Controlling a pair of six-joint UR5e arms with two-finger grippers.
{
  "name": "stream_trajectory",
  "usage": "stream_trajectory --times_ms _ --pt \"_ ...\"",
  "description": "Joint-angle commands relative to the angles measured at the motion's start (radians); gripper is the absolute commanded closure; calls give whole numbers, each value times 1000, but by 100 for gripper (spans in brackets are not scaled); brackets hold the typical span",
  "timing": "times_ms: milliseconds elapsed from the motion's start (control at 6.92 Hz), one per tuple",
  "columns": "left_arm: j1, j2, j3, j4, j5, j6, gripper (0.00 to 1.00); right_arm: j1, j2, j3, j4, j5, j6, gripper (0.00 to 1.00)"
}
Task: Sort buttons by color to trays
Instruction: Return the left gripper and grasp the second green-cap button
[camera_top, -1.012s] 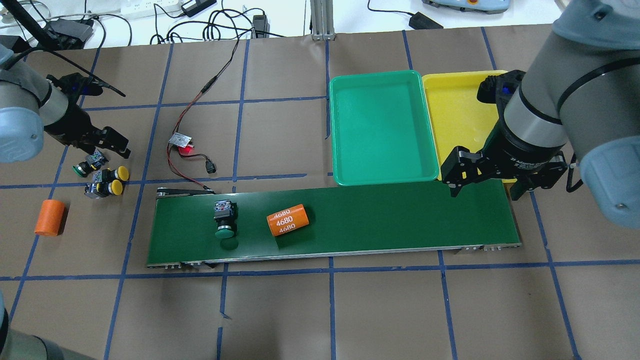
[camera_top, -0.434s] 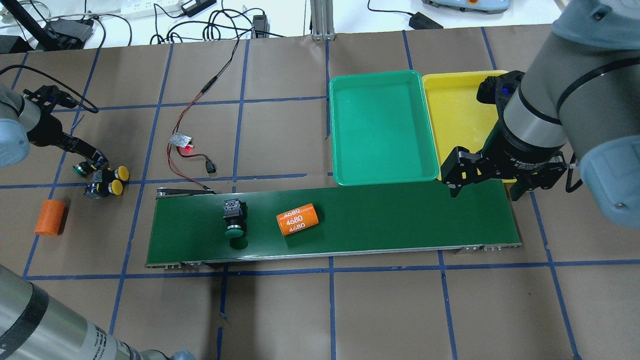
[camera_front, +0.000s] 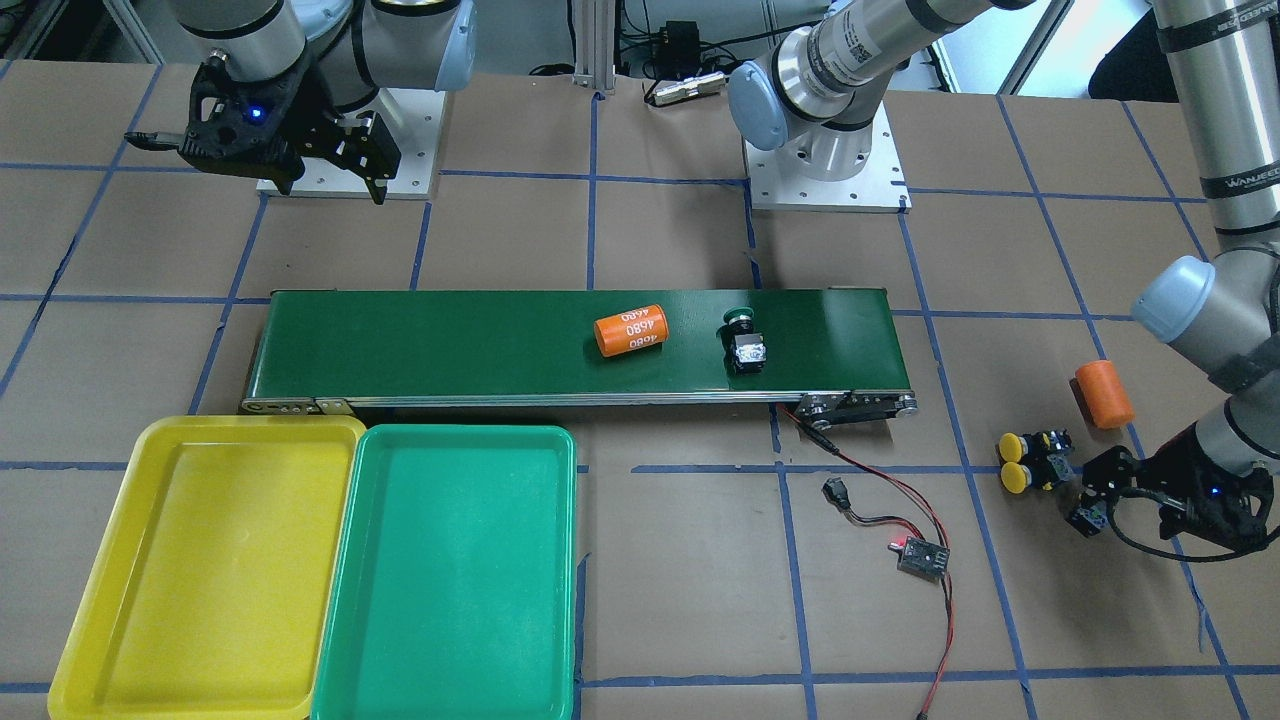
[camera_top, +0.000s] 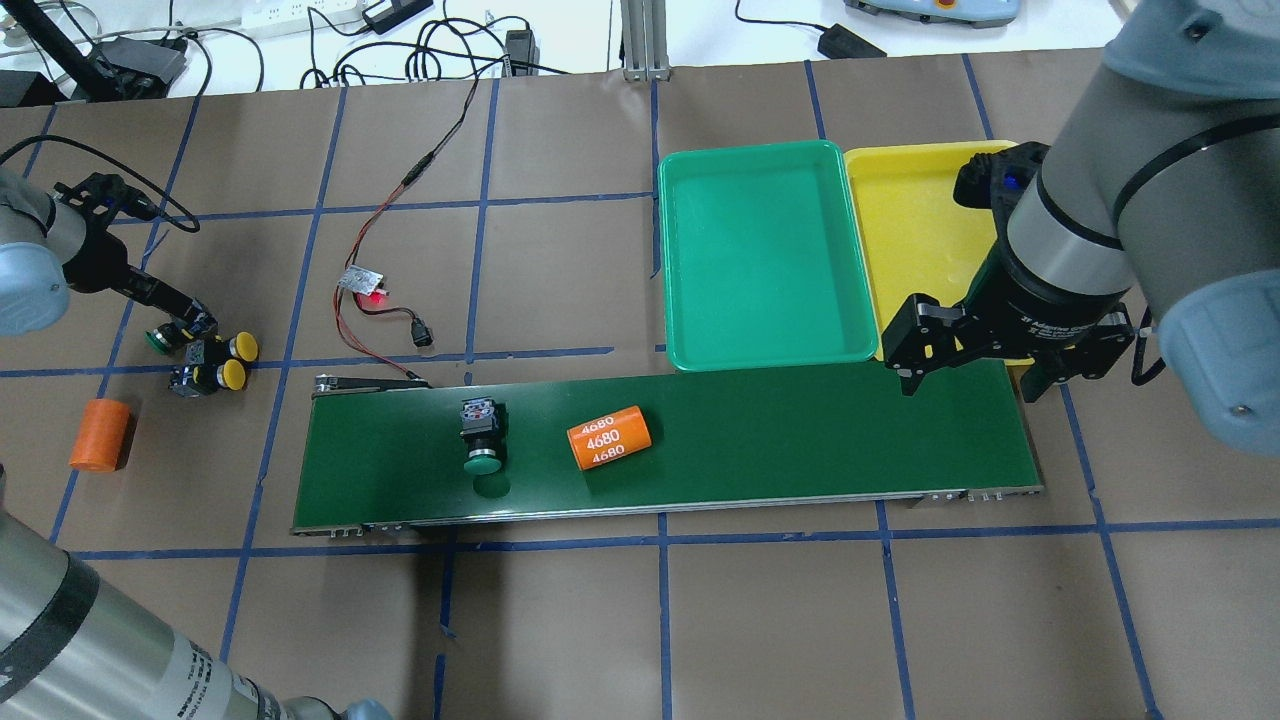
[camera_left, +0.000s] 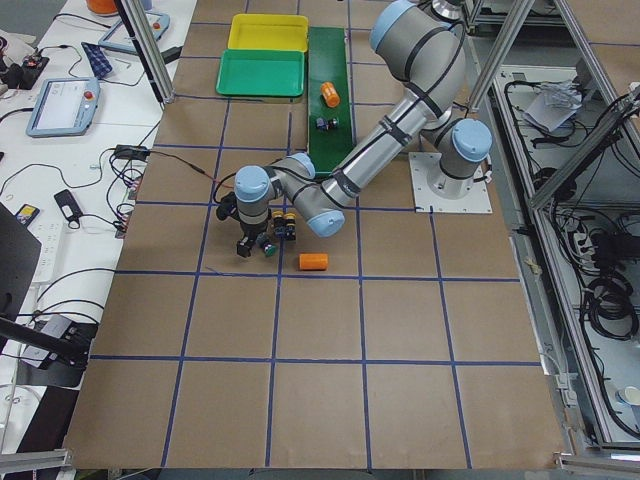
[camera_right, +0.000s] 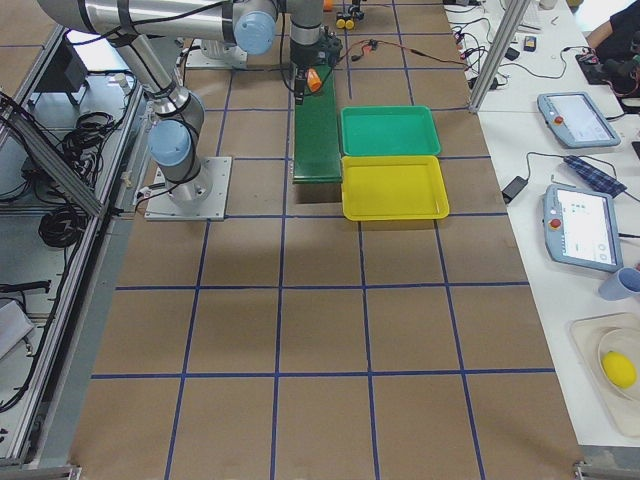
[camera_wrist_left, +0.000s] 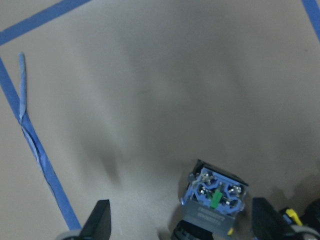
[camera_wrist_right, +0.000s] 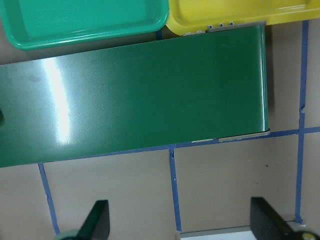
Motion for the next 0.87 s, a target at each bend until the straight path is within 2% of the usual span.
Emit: stream_trajectory --times_ms 0,145,289,434,578,723 --pt "44 -14 -13 -11 3 5 18 0 0 0 2 -7 -1 0" --pt "50 -23 -10 -13 5 2 67 0 0 0 2 -7 -3 0" --pt "46 -22 4 -48 3 -8 100 0 0 0 2 -9 -4 0" --pt "44 -8 10 -92 5 -12 100 0 0 3 2 -9 -4 0" --pt "43 3 12 -96 8 -13 85 0 0 21 2 -9 -4 0" --pt "40 10 12 -96 11 -13 34 0 -2 23 -5 -11 -12 0"
